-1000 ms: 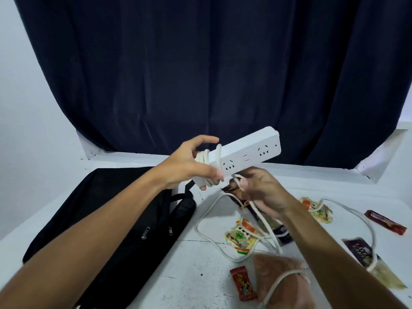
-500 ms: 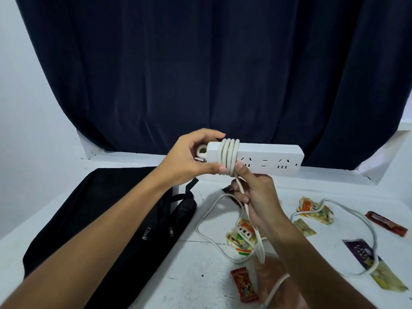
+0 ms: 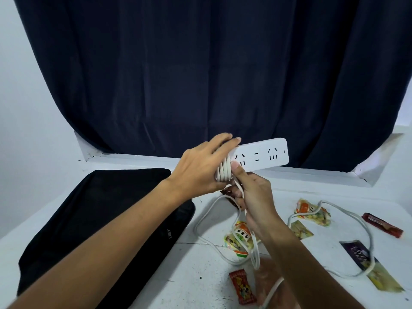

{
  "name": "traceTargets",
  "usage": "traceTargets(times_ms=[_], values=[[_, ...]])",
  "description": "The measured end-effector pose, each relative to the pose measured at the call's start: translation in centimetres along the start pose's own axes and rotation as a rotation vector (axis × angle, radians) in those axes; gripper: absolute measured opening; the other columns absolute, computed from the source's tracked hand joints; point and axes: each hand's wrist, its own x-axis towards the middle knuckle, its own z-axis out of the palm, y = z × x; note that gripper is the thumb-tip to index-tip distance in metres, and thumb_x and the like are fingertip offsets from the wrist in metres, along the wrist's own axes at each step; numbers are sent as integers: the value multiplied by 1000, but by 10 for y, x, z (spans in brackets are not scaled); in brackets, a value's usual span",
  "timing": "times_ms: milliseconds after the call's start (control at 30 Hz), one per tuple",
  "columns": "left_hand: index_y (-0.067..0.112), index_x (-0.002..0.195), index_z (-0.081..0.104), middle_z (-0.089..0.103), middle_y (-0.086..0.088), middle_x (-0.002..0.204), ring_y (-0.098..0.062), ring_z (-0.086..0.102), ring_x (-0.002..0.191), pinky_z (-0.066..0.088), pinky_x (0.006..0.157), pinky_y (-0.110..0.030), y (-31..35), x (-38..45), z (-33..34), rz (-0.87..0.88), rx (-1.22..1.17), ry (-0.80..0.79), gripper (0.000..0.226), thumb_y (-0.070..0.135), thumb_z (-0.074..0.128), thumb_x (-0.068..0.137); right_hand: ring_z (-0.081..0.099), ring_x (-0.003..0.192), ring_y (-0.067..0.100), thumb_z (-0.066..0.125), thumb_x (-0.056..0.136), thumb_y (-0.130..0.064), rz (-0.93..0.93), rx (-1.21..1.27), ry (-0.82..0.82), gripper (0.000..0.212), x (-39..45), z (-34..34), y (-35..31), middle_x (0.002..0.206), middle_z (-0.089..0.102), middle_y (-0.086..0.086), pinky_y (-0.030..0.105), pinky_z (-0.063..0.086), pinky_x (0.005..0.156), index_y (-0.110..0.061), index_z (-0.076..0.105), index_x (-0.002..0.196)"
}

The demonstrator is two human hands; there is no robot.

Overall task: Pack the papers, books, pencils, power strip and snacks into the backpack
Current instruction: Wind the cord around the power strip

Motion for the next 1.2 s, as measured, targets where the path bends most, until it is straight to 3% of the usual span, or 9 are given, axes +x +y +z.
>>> traceTargets(times_ms=[133, 300, 400, 533, 667, 833, 967, 1033, 1200], values=[[19, 122, 48, 59, 5, 115, -19, 63, 89, 52, 59, -38, -13, 0, -5, -94, -80, 92, 69, 41, 72, 60, 39, 47, 8, 64, 90, -24, 35, -89, -157, 14, 4, -3, -9, 69, 49, 2, 19, 25, 38, -11, 69, 87], [21, 114, 53, 57, 9, 108, -19, 59, 86, 49, 70, -37, -42, 5, -22, -340, -69, 72, 65, 37, 71, 53, 52, 52, 10, 57, 92, -12, -66, -801, -288, 9, -5, -29, -15, 71, 60, 5, 25, 47, 54, -14, 65, 93], [23, 122, 52, 57, 9, 112, -20, 60, 92, 49, 77, -38, -64, 3, -32, -355, -19, -98, 72, 36, 73, 54, 56, 62, 5, 56, 93, -10, -392, -1011, -213, 17, -17, -31, -28, 78, 65, -5, 11, 41, 55, -19, 70, 97], [22, 143, 44, 60, 6, 114, -14, 59, 103, 49, 90, -35, -60, -9, -31, -226, -141, -355, 97, 38, 75, 53, 66, 77, 13, 63, 88, -14, -860, -958, -68, 16, 5, -26, -60, 85, 71, -1, 26, 51, 75, -11, 76, 97], [33, 149, 31, 66, 2, 106, -14, 64, 93, 52, 87, -30, -34, -20, -34, -303, -572, -416, 108, 18, 83, 57, 63, 64, 7, 73, 79, -4, -574, -679, -217, 6, 46, -36, -83, 70, 70, -2, 19, 50, 62, -9, 73, 81], [27, 152, 23, 61, -16, 98, -23, 61, 84, 52, 77, -37, -15, -19, -41, -328, -1018, -319, 112, 10, 83, 59, 66, 57, 10, 54, 83, 8, -8, -175, -430, 37, 66, -45, -59, 64, 70, 1, 21, 52, 52, -16, 75, 64], [35, 152, 20, 57, -10, 86, -27, 56, 71, 51, 65, -45, -12, -16, -38, -408, -1099, -236, 112, 11, 81, 61, 59, 64, 14, 79, 64, -1, -16, 10, -578, 19, 52, -39, -28, 69, 64, 4, 24, 44, 55, -14, 74, 77], [36, 152, 19, 55, -15, 83, -29, 55, 70, 52, 64, -49, -11, -13, -38, -429, -1071, -219, 113, 7, 83, 63, 58, 70, 16, 89, 52, -20, 9, 77, -664, 34, 42, -35, -19, 74, 64, 5, 25, 41, 57, -13, 75, 82], [39, 148, 30, 51, -22, 93, -19, 58, 77, 54, 72, -30, -5, -10, -33, -425, -903, -205, 106, 16, 88, 63, 46, 75, 26, 90, 51, -42, -126, -11, -511, 45, 31, -18, -8, 79, 61, 9, 31, 32, 59, -19, 73, 86]])
